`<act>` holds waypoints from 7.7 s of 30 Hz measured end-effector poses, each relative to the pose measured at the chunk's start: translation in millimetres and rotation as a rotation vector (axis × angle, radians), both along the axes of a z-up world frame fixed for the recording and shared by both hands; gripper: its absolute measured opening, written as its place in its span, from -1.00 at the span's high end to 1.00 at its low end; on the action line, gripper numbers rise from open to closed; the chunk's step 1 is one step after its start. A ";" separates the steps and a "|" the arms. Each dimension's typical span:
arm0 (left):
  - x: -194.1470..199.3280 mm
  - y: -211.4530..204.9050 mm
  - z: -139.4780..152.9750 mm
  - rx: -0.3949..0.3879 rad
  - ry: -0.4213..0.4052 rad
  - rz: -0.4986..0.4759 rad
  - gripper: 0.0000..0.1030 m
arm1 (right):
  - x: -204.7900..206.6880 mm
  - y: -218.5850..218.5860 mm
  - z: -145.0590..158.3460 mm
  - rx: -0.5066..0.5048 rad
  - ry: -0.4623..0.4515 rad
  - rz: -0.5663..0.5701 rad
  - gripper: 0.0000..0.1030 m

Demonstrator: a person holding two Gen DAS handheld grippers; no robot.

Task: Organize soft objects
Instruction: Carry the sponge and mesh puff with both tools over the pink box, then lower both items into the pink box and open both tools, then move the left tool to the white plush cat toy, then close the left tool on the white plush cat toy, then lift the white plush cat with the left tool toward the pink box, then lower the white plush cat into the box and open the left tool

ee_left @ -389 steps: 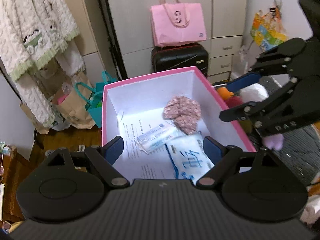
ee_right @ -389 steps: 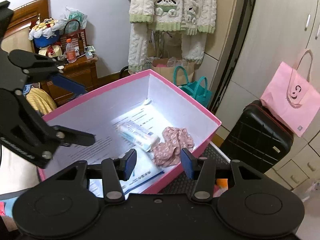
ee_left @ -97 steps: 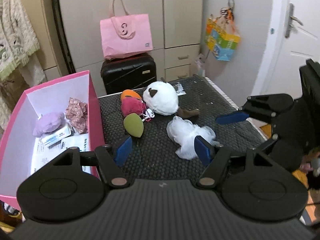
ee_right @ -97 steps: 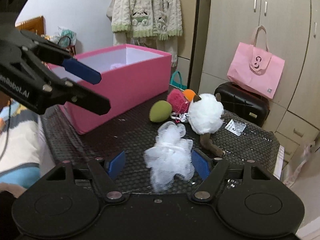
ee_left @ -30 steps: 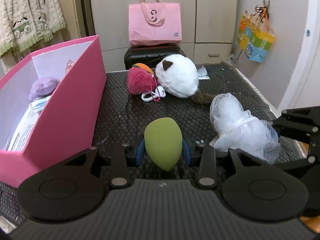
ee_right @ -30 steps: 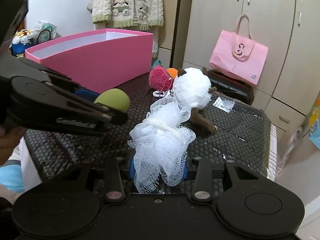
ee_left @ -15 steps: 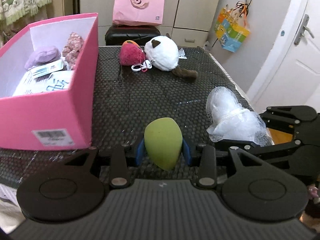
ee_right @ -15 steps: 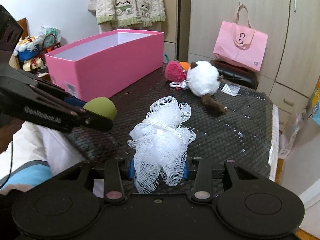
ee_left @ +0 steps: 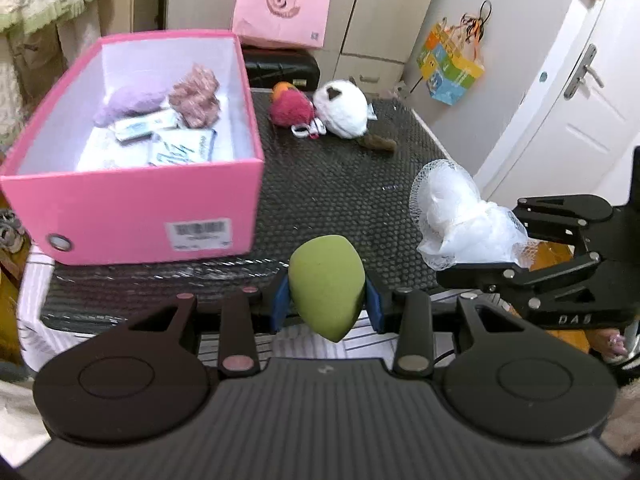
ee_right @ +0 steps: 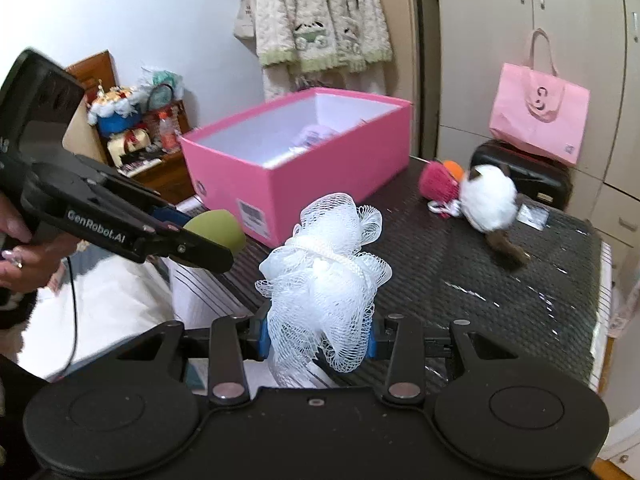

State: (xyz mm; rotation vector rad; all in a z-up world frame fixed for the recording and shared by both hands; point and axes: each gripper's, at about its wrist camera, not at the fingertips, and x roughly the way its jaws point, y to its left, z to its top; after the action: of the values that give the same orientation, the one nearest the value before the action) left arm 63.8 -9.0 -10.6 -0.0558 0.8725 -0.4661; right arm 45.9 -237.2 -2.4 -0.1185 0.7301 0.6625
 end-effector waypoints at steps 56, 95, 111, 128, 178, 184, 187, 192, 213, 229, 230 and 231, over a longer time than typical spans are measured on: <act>119.6 112.1 23.7 0.201 -0.214 0.286 -0.23 | 150.9 216.4 4.6 -0.129 -0.039 0.143 -0.60; 33.5 3.5 83.4 0.149 -0.275 -0.057 -0.48 | 51.5 40.5 61.7 -0.059 -0.104 -0.016 -0.69; 96.9 -102.2 73.5 0.064 -0.304 -0.076 -0.87 | 94.7 -41.0 24.5 -0.036 -0.178 -0.126 -0.70; 168.8 -138.8 -22.5 -0.022 -0.262 0.108 -0.84 | 162.8 -49.0 -44.8 -0.122 -0.310 -0.036 -0.70; 121.3 -154.2 -36.0 -0.056 -0.202 -0.030 -0.19 | 101.3 -29.1 -44.9 -0.182 -0.234 -0.201 -0.18; 95.1 -147.7 -25.7 -0.057 -0.221 -0.061 -0.19 | 73.1 -20.4 -34.6 -0.193 -0.250 -0.232 -0.18; 84.8 -142.9 -21.4 -0.063 -0.211 -0.069 -0.19 | 60.4 -15.3 -30.3 -0.196 -0.235 -0.243 -0.18; 62.2 -133.2 -13.3 -0.056 -0.205 -0.076 -0.19 | 39.3 -5.0 -24.5 -0.192 -0.228 -0.243 -0.18; -21.5 -34.7 52.5 -0.055 -0.324 0.012 -0.22 | -32.7 80.8 37.2 -0.144 -0.340 -0.082 -0.18; 69.1 50.2 68.4 -0.077 -0.399 0.237 -0.24 | 83.8 148.9 48.5 0.046 -0.356 0.077 -0.18; 76.3 55.2 66.9 -0.084 -0.388 0.242 -0.24 | 93.5 153.1 46.1 0.041 -0.351 0.091 -0.18; 86.3 60.7 64.2 -0.094 -0.369 0.250 -0.24 | 100.2 156.7 44.0 0.037 -0.345 0.098 -0.19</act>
State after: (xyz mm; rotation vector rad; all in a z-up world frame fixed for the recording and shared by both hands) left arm 150.1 51.7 53.6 -0.1585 0.4730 -0.2701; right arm 146.1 -80.5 41.6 -0.2296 0.3818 0.7265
